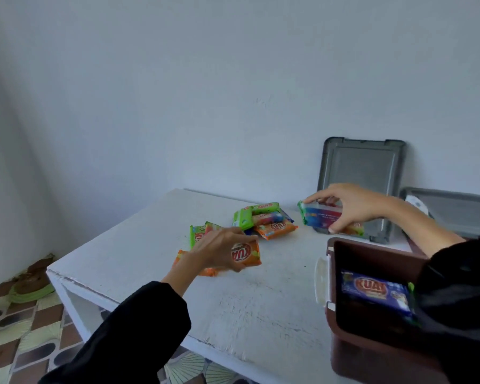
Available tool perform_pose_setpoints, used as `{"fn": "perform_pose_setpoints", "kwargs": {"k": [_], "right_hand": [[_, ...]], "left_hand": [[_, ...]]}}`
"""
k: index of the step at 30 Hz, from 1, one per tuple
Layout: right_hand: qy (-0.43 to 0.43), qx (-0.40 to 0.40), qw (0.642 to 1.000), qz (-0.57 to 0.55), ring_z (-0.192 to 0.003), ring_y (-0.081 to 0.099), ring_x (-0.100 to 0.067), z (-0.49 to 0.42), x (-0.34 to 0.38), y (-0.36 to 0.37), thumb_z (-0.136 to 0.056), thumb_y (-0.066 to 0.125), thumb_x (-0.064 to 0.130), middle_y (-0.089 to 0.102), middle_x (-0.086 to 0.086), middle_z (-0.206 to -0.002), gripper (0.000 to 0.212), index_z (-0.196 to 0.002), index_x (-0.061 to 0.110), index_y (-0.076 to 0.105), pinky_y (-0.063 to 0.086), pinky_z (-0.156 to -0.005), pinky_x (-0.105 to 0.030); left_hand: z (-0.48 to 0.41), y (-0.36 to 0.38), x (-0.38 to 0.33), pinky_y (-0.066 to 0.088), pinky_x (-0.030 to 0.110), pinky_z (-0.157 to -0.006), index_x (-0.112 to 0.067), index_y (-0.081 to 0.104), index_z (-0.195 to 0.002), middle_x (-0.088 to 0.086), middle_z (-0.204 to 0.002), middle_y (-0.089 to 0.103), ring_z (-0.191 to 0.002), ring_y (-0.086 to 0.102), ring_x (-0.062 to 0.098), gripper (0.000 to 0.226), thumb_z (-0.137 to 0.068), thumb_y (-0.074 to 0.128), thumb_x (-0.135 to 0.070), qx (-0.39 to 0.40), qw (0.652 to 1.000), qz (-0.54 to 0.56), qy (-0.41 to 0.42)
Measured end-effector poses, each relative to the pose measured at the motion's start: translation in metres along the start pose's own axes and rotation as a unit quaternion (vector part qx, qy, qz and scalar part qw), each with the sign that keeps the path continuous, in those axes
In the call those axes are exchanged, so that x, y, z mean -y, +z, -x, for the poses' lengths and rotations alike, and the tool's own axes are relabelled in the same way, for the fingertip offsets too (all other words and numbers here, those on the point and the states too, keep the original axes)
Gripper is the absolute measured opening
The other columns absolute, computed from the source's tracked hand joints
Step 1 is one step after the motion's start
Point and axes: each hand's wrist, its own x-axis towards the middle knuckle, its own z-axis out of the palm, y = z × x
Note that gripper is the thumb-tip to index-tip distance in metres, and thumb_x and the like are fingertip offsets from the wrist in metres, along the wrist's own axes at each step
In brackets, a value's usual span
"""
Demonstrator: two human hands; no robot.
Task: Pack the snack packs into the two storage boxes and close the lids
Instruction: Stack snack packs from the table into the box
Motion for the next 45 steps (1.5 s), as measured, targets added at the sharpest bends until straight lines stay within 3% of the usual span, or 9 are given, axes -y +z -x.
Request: {"fn": "perform_pose_setpoints", "kwargs": {"k": [3, 8, 12, 19, 26, 28, 32, 36, 45], "right_hand": [[0.037, -0.006, 0.999, -0.004, -0.099, 0.048, -0.01, 0.043, -0.02, -0.015, -0.069, 0.077, 0.014, 0.047, 0.005, -0.107, 0.07, -0.128, 0.039, 0.049, 0.036, -0.08, -0.021], [0.091, -0.019, 0.995, -0.018, -0.096, 0.054, -0.015, 0.109, -0.053, -0.018, -0.066, 0.077, 0.011, 0.051, 0.004, -0.107, 0.071, -0.125, 0.04, 0.051, 0.041, -0.069, -0.015], [0.127, -0.011, 0.992, -0.009, -0.102, 0.054, -0.022, 0.146, -0.072, -0.008, -0.066, 0.078, 0.014, 0.054, 0.001, -0.113, 0.073, -0.128, 0.039, 0.049, 0.044, -0.078, -0.028], [0.172, 0.015, 0.984, -0.039, -0.098, 0.05, -0.017, 0.177, -0.1, 0.024, -0.067, 0.077, 0.011, 0.047, 0.003, -0.106, 0.074, -0.131, 0.032, 0.048, 0.041, -0.069, -0.019], [0.161, 0.035, 0.986, 0.0, -0.1, 0.045, -0.014, 0.179, -0.112, 0.048, -0.066, 0.077, 0.013, 0.044, 0.004, -0.105, 0.074, -0.131, 0.033, 0.049, 0.042, -0.08, -0.025], [0.156, 0.039, 0.987, -0.003, -0.102, 0.047, -0.012, 0.178, -0.114, 0.054, -0.066, 0.078, 0.013, 0.047, 0.007, -0.109, 0.075, -0.132, 0.031, 0.048, 0.041, -0.074, -0.021], [0.16, 0.052, 0.985, -0.025, -0.115, 0.048, -0.018, 0.174, -0.121, 0.061, -0.069, 0.078, 0.019, 0.052, -0.002, -0.125, 0.07, -0.131, 0.029, 0.047, 0.039, -0.093, -0.028], [0.165, 0.057, 0.984, -0.016, -0.118, 0.045, -0.018, 0.17, -0.12, 0.063, -0.069, 0.079, 0.023, 0.05, -0.001, -0.127, 0.071, -0.132, 0.027, 0.047, 0.036, -0.092, -0.026], [0.143, -0.024, 0.989, -0.015, -0.117, 0.045, -0.015, 0.166, -0.123, 0.077, -0.071, 0.077, 0.018, 0.049, 0.001, -0.126, 0.061, -0.127, 0.028, 0.055, 0.038, -0.1, -0.029]], "left_hand": [[-0.032, -0.025, -0.04, 0.043, 0.024, -0.077, -0.032, 0.044, -0.136, -0.003, -0.131, 0.054, -0.11, 0.055, 0.017, 0.069, -0.073, 0.073, -0.039, -0.032, 0.998, 0.007, 0.054], [-0.078, -0.047, -0.105, 0.049, 0.026, -0.073, -0.031, 0.043, -0.136, -0.002, -0.119, 0.057, -0.099, 0.058, 0.016, 0.069, -0.074, 0.072, -0.041, -0.043, 0.989, 0.02, 0.139], [-0.105, -0.046, -0.154, 0.051, 0.033, -0.075, -0.033, 0.04, -0.138, -0.001, -0.119, 0.056, -0.098, 0.057, 0.017, 0.071, -0.075, 0.07, -0.045, -0.016, 0.982, 0.009, 0.187], [-0.128, -0.017, -0.215, 0.048, 0.032, -0.074, -0.033, 0.041, -0.137, -0.001, -0.115, 0.059, -0.097, 0.055, 0.017, 0.071, -0.074, 0.071, -0.043, 0.052, 0.968, 0.003, 0.246], [-0.138, 0.005, -0.237, 0.037, 0.024, -0.075, -0.028, 0.039, -0.14, 0.001, -0.121, 0.057, -0.106, 0.05, 0.018, 0.072, -0.076, 0.071, -0.042, 0.109, 0.959, -0.015, 0.259], [-0.139, 0.008, -0.237, 0.041, 0.027, -0.079, -0.028, 0.041, -0.138, 0.001, -0.122, 0.057, -0.109, 0.051, 0.018, 0.069, -0.077, 0.07, -0.042, 0.118, 0.96, -0.012, 0.254], [-0.138, 0.004, -0.235, 0.041, 0.027, -0.09, -0.025, 0.048, -0.134, -0.001, -0.129, 0.054, -0.116, 0.05, 0.015, 0.067, -0.074, 0.072, -0.044, 0.126, 0.963, 0.032, 0.237], [-0.133, 0.006, -0.237, 0.041, 0.032, -0.093, -0.029, 0.043, -0.136, 0.001, -0.127, 0.051, -0.115, 0.047, 0.018, 0.074, -0.071, 0.074, -0.047, 0.161, 0.96, 0.001, 0.23], [-0.125, 0.022, -0.231, 0.045, 0.037, -0.092, -0.033, 0.039, -0.138, 0.001, -0.133, 0.044, -0.119, 0.043, 0.019, 0.072, -0.075, 0.071, -0.042, 0.133, 0.965, -0.033, 0.224]]}}
